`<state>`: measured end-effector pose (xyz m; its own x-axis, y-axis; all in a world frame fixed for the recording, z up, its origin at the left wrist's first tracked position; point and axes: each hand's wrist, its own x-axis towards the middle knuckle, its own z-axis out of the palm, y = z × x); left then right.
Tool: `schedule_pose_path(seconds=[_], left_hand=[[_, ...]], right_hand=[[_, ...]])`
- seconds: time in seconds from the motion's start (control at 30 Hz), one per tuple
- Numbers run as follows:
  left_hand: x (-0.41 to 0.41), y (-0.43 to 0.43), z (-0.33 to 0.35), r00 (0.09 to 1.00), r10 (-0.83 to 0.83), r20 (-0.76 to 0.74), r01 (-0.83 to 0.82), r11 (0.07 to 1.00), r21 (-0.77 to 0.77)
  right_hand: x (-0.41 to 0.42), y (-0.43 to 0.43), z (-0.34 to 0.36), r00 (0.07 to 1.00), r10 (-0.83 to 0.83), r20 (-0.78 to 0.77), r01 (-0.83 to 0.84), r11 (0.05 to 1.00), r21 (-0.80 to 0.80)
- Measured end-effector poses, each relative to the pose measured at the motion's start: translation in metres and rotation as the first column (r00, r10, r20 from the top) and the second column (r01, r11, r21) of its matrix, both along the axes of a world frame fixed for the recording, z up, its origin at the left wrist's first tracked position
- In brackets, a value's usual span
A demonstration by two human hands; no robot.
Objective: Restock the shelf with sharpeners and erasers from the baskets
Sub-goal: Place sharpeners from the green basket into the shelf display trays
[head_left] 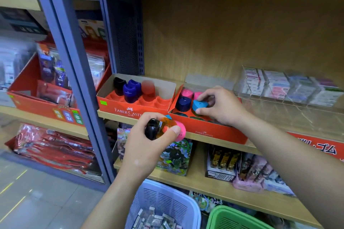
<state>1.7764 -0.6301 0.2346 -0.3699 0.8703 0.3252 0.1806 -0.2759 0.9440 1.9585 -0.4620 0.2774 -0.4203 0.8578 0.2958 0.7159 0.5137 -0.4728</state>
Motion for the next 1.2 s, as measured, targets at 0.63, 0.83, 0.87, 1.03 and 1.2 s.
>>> schedule_pose_path(seconds=[0.63, 0.83, 0.87, 1.03, 1.2], left_hand=[[0.022, -0.006, 0.005, 0.999, -0.051, 0.008, 0.051, 0.998, 0.042], [0.02, -0.009, 0.012, 1.0, -0.024, -0.021, 0.025, 0.999, 0.038], [0.018, -0.01, 0.012, 1.0, -0.012, -0.028, 0.013, 1.0, 0.027], [0.013, -0.005, 0.007, 0.999, 0.007, -0.045, -0.007, 1.0, -0.014], [0.012, -0.001, 0.004, 0.998, 0.012, -0.06, -0.012, 1.0, -0.012]], right_hand=[[0.017, -0.111, -0.002, 0.857, 0.23, -0.461, -0.402, 0.859, -0.318], [0.019, -0.062, 0.016, 0.921, 0.127, -0.369, -0.184, 0.975, -0.125], [0.016, -0.051, 0.018, 0.956, 0.11, -0.272, -0.14, 0.986, -0.094], [0.0, -0.017, 0.003, 0.998, 0.036, 0.059, -0.034, 0.999, -0.036], [-0.002, -0.004, -0.004, 0.997, -0.051, 0.057, 0.058, 0.991, -0.122]])
